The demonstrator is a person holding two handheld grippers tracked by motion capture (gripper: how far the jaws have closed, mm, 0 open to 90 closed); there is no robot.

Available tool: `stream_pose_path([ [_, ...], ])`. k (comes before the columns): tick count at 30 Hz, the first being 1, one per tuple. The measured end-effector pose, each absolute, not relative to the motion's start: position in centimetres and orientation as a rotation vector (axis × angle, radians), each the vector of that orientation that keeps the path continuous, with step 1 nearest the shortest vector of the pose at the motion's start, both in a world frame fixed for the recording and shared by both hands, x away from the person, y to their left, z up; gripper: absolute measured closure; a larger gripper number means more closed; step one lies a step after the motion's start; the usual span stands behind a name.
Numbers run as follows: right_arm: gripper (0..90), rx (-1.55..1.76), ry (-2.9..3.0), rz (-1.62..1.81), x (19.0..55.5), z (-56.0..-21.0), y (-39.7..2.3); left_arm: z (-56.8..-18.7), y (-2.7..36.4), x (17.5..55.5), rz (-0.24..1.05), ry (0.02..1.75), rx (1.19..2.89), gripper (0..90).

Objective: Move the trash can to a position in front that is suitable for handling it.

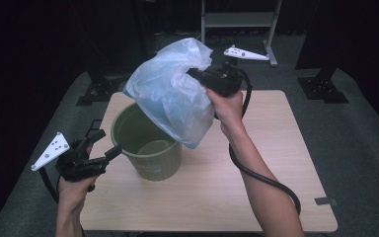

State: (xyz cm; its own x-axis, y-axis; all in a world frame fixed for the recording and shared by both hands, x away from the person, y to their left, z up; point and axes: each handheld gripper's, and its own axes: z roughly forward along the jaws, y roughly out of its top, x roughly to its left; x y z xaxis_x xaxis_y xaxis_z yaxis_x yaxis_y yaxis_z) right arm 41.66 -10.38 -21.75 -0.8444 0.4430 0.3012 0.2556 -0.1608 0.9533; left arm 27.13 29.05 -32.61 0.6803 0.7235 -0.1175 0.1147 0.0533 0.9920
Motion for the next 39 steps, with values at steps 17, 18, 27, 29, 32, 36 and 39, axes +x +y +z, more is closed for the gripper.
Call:
stream_pose_path([
  [17,88.5,0.947,1.862,2.071,42.4,-22.7,-14.9,-32.8,28.6,27.2,0.528,0.730,1.493,13.3],
  [18,88.6,0.956,1.860,2.069,42.4,-22.8,-15.1,-32.8,28.6,27.2,0.527,0.730,1.492,13.3],
  [27,88.5,1.027,1.851,2.026,42.9,-24.4,-16.7,-32.8,28.6,27.2,0.521,0.734,1.494,10.9],
  [29,88.5,1.041,1.846,2.023,43.0,-24.7,-17.0,-32.8,28.5,27.2,0.520,0.734,1.493,10.9],
  [32,88.5,1.064,1.839,2.015,43.1,-25.2,-17.5,-32.8,28.5,27.2,0.521,0.734,1.494,10.8],
  [36,88.5,1.091,1.829,2.000,43.4,-25.9,-18.1,-32.9,28.4,27.3,0.518,0.738,1.500,10.1],
  [39,88.5,1.115,1.822,1.992,43.6,-26.4,-18.5,-33.0,28.3,27.4,0.513,0.739,1.505,9.6],
])
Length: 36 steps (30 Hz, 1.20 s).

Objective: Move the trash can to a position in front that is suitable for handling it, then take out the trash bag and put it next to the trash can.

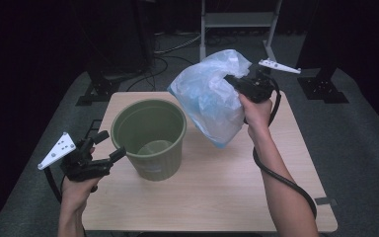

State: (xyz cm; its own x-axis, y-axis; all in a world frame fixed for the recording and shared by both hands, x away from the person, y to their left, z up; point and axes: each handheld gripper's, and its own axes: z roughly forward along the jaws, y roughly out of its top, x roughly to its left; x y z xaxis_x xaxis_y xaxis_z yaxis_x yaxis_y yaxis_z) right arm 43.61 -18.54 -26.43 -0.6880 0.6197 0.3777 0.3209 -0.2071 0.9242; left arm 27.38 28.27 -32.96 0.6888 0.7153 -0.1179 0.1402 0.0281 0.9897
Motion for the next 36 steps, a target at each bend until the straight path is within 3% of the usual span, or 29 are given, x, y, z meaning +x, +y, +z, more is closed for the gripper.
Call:
stream_pose_path([
  [36,88.4,1.310,1.805,1.859,45.1,-32.6,-20.7,-33.0,28.0,27.3,0.507,0.729,1.524,6.9],
])
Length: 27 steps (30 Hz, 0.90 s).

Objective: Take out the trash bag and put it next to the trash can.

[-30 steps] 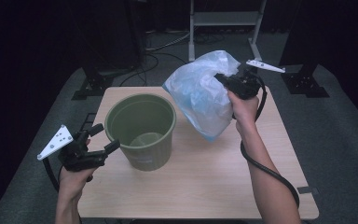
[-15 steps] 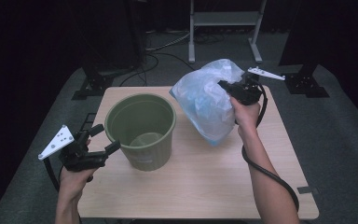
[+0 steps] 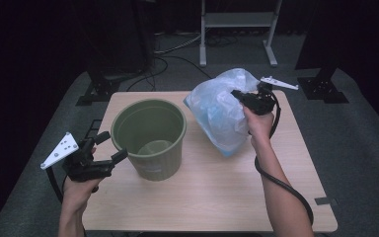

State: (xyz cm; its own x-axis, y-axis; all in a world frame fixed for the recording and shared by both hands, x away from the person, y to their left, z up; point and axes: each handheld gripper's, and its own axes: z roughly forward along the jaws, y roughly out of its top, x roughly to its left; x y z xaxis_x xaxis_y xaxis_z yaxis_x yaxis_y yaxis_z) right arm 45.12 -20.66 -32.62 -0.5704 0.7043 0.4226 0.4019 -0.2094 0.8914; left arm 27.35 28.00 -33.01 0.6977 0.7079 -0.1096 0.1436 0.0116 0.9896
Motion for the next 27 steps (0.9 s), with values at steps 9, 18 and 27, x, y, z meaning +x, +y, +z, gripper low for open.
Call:
stream_pose_path([
  [9,88.4,1.322,1.820,1.826,45.5,-33.8,-19.9,-33.0,28.0,27.4,0.502,0.725,1.522,6.9],
  [18,88.4,1.323,1.877,1.795,46.2,-36.1,-17.6,-33.1,28.1,27.4,0.509,0.728,1.527,6.9],
  [27,88.3,1.318,1.927,1.793,46.2,-38.0,-15.4,-33.1,27.9,27.5,0.506,0.729,1.525,6.9],
])
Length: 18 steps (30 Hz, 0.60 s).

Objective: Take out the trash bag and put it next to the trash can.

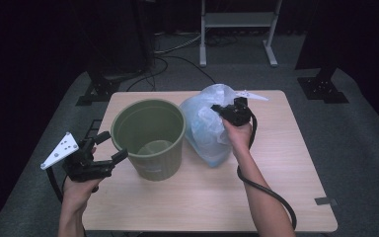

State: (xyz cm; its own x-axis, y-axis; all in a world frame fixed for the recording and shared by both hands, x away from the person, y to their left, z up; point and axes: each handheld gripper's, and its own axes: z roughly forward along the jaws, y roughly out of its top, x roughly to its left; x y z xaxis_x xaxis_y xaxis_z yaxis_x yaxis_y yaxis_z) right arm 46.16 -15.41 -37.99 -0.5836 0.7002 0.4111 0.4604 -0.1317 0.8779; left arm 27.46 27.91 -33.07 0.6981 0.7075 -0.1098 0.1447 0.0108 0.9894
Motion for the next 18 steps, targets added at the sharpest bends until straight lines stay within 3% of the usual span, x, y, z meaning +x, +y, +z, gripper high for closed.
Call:
stream_pose_path([
  [18,88.3,1.284,2.022,1.790,46.0,-40.8,-12.3,-33.2,27.8,27.4,0.504,0.727,1.535,6.8],
])
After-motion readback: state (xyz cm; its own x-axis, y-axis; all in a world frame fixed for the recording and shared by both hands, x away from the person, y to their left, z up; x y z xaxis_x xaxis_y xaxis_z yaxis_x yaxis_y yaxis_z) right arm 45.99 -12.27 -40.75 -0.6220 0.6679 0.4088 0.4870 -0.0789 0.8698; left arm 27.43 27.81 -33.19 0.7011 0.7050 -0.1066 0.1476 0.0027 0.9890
